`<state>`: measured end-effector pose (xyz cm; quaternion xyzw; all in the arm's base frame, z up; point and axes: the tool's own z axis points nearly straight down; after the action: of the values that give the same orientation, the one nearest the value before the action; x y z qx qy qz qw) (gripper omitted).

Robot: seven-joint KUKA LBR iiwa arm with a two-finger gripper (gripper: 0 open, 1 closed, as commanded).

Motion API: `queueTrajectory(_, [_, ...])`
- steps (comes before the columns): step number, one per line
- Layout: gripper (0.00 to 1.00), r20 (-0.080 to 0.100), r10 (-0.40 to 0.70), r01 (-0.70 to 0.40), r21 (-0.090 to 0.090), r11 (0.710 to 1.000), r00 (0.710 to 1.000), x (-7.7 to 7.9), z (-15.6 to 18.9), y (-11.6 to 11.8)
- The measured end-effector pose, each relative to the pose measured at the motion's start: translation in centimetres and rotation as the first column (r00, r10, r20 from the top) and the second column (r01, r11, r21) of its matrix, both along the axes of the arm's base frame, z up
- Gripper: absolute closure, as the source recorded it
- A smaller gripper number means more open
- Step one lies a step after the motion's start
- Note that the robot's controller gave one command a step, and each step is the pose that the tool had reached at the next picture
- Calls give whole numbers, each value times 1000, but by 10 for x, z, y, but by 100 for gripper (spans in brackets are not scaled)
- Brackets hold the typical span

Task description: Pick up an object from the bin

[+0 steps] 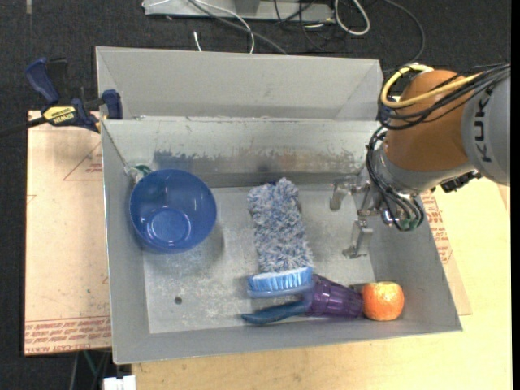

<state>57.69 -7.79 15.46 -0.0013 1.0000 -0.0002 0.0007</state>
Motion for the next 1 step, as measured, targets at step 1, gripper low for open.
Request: queueTrajectory(1, [0, 0, 0, 0, 0, 1000, 1000, 0, 0, 0])
